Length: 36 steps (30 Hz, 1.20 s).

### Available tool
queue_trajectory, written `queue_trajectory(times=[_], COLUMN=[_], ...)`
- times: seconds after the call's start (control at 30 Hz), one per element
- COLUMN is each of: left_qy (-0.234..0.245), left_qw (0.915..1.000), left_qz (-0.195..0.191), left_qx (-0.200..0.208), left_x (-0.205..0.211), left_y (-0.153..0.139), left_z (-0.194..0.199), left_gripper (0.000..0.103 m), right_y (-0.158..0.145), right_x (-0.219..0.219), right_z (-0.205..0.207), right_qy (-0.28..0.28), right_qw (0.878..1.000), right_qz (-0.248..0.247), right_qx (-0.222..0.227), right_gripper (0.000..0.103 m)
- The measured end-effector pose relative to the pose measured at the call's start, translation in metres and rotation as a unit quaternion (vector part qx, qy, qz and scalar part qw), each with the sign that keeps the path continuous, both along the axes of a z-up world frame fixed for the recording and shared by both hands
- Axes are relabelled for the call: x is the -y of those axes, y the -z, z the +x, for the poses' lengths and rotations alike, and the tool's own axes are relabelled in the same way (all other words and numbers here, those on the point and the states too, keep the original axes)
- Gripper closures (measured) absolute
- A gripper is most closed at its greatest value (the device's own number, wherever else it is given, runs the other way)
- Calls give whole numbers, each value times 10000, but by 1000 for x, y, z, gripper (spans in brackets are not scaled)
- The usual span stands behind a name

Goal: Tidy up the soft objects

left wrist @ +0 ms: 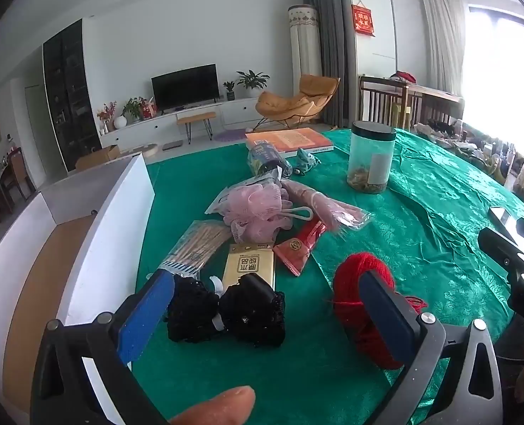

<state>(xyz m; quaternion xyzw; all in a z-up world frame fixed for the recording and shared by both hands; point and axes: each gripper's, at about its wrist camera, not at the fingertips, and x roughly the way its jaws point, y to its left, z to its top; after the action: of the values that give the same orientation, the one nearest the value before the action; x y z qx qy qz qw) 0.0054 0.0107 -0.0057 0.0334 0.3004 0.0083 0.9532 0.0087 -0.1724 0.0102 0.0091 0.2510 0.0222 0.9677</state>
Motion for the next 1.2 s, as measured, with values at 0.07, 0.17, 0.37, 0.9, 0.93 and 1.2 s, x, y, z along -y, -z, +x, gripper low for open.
queue_trajectory(times=[0.07, 0.17, 0.37, 0.9, 0.93, 1.2], left_qy=[-25, -48, -73, -81, -85, -92], left_qw=[10000, 10000, 9999, 9998, 9998, 9996], left_qz=[11, 19, 32, 91, 95, 139], left_qx=[-4, -33, -96, -148, -158, -239], left_x=[-2, -4, -5, -6, -6, -6], left_y=[0, 1, 3, 6, 6, 12], left_z=[0, 0, 0, 2, 2, 3], left_gripper=[0, 0, 0, 0, 0, 0], right_y=[0, 0, 3, 6, 7, 8], right_x=[-1, -1, -7, 3, 3, 9], right_z=[1, 1, 3, 5, 6, 10], right_qy=[-22, -24, -41, -1, 24, 111], right_qw=[10000, 10000, 9999, 9997, 9996, 9988], right_qz=[-28, -5, 1, 44, 55, 149], right_qx=[-81, -83, -124, -252, -282, -446], right_gripper=[13, 13, 13, 13, 13, 13])
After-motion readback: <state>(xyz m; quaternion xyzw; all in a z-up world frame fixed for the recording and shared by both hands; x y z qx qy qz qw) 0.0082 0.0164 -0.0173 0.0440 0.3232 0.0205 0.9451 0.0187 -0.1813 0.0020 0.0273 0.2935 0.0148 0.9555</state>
